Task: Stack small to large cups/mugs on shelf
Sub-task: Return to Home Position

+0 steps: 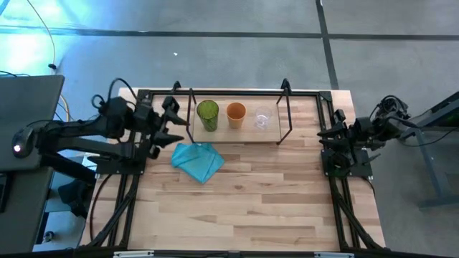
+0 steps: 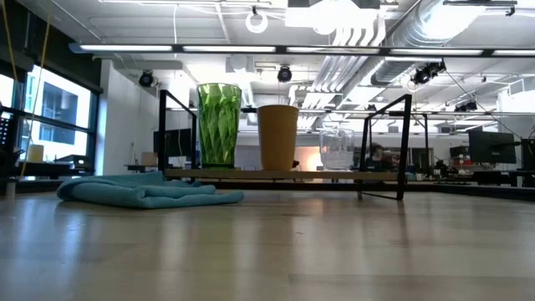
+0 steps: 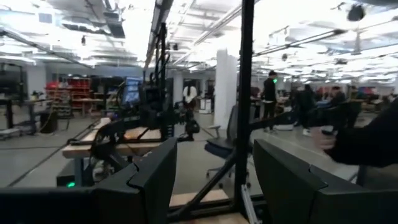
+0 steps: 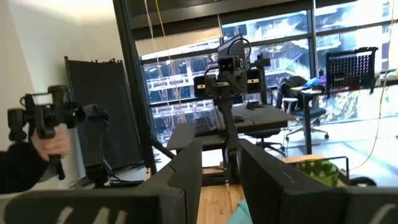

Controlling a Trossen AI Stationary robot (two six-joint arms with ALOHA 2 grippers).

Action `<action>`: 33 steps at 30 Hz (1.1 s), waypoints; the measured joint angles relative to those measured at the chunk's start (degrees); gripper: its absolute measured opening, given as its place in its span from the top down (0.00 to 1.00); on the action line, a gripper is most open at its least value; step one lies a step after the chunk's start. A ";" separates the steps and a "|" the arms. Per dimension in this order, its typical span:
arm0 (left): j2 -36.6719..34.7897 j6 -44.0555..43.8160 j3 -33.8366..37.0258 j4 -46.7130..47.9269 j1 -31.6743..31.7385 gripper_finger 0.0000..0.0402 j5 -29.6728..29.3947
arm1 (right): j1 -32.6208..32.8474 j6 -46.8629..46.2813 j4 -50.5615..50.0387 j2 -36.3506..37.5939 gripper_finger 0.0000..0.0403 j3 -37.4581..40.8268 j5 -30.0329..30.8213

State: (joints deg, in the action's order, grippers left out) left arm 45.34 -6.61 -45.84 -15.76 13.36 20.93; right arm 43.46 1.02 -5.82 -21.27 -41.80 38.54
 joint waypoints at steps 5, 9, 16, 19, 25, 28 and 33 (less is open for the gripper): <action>-0.12 2.02 3.07 -0.90 -4.85 0.50 -1.42 | 0.01 -1.22 0.02 -0.12 0.77 0.01 -0.02; -2.27 4.06 5.74 -0.73 -7.90 0.50 -1.33 | 0.02 -1.21 0.06 -0.12 0.77 0.00 -0.02; -15.33 4.90 14.94 -0.75 -8.89 0.50 -3.26 | 0.00 -1.07 0.03 -0.12 0.77 0.01 1.97; -21.37 4.72 17.82 -0.32 -8.87 0.50 -3.85 | 0.00 -1.06 0.02 -0.12 0.77 0.02 3.35; -30.88 5.44 20.43 5.90 -8.87 0.50 -7.41 | 0.00 -0.64 0.10 -0.12 0.77 0.02 5.76; -35.16 5.63 21.89 7.25 -8.88 0.50 -8.58 | 0.00 -0.59 0.07 -0.12 0.77 0.01 6.38; -41.47 7.51 25.56 5.28 -8.87 0.50 -12.50 | 0.00 -0.81 0.08 -0.12 0.77 0.00 6.38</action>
State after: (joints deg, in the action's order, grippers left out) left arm 3.87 0.90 -20.28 -10.48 4.49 8.43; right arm 43.46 0.21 -5.74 -21.39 -41.80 44.93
